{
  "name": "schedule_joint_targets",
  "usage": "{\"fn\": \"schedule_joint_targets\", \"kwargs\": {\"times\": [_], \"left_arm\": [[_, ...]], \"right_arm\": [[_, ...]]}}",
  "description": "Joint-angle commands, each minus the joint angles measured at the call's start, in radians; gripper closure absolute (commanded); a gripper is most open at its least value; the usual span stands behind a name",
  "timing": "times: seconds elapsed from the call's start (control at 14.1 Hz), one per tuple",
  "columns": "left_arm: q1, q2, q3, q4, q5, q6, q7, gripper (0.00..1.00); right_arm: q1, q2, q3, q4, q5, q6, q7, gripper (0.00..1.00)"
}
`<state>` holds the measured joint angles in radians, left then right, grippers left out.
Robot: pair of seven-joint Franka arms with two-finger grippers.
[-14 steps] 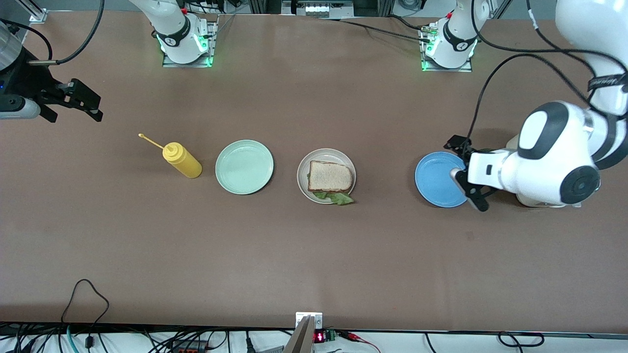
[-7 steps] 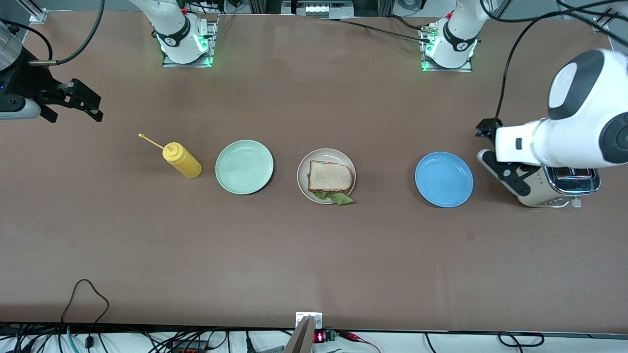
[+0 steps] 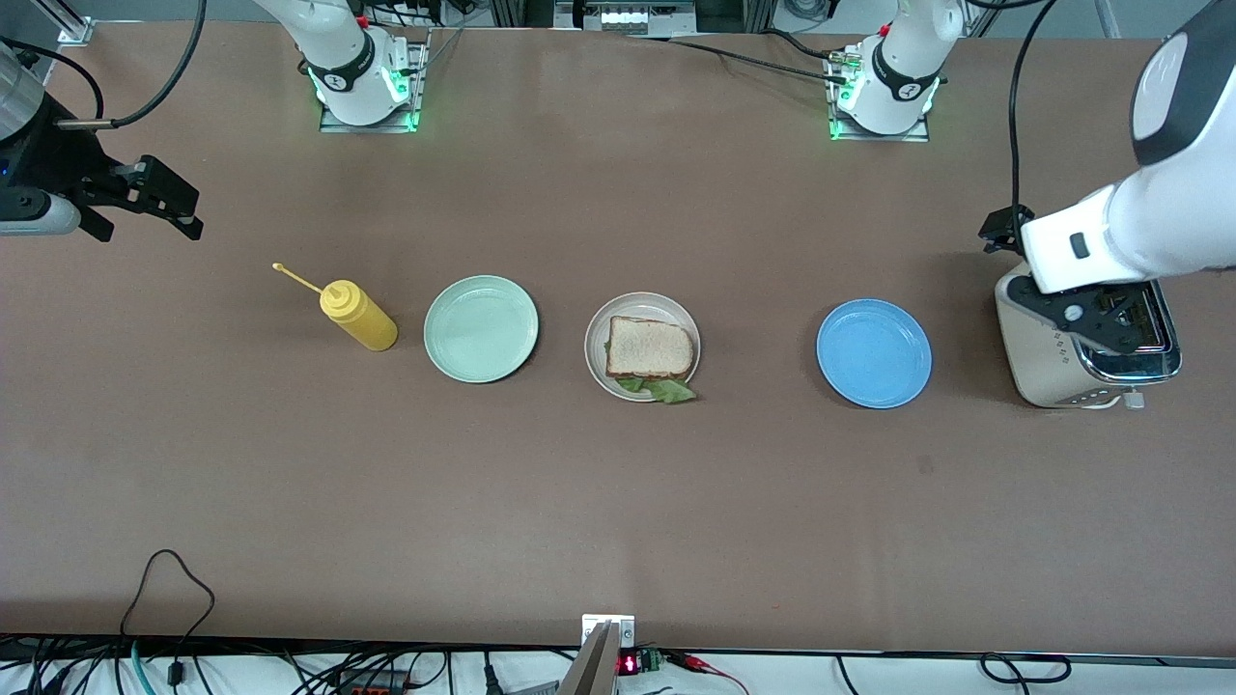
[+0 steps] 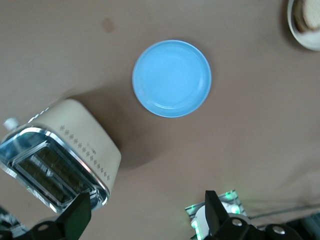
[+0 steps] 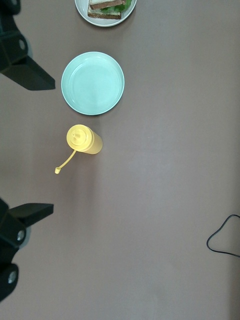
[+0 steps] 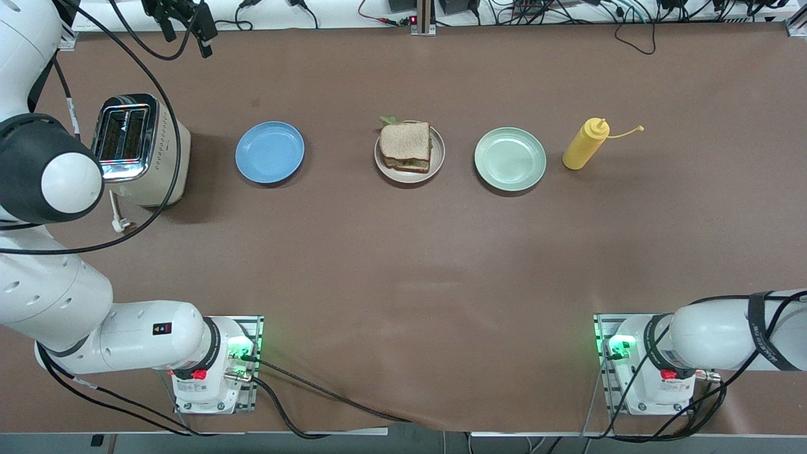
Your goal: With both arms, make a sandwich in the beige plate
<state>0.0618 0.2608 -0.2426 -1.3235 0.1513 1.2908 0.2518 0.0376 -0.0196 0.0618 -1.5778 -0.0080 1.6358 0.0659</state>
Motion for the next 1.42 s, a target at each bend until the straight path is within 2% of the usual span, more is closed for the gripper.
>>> {"fn": "schedule_joint_targets", "kwargs": {"times": [0.0,0.07,0.21,0.35,0.42,0.57,0.78,1.35], "left_arm": [[-0.089,-0.124,0.129,-0.132,-0.056,0.124,-0.150,0.00],[-0.123,-0.170,0.184,-0.193,-0.084,0.195,-0.189,0.00],[-0.142,-0.222,0.244,-0.290,-0.168,0.310,-0.200,0.00],[-0.154,-0.285,0.250,-0.391,-0.168,0.402,-0.201,0.00],[-0.154,-0.308,0.252,-0.413,-0.164,0.410,-0.206,0.00],[-0.154,-0.313,0.250,-0.425,-0.162,0.412,-0.250,0.00],[-0.148,-0.310,0.238,-0.418,-0.128,0.406,-0.244,0.00],[-0.143,-0.310,0.229,-0.410,-0.128,0.375,-0.240,0.00]], "right_arm": [[0.005,0.007,-0.003,0.019,-0.001,-0.017,-0.008,0.00],[0.005,0.007,-0.003,0.019,-0.001,-0.017,-0.008,0.00],[0.005,0.007,-0.003,0.019,-0.001,-0.017,-0.008,0.00],[0.005,0.007,-0.003,0.019,-0.001,-0.017,-0.009,0.00],[0.005,0.007,-0.003,0.019,-0.001,-0.017,-0.009,0.00],[0.005,0.007,-0.003,0.019,-0.001,-0.017,-0.009,0.00],[0.004,0.007,-0.003,0.019,-0.001,-0.017,-0.011,0.00],[0.004,0.007,-0.003,0.021,-0.003,-0.016,-0.011,0.00]]}}
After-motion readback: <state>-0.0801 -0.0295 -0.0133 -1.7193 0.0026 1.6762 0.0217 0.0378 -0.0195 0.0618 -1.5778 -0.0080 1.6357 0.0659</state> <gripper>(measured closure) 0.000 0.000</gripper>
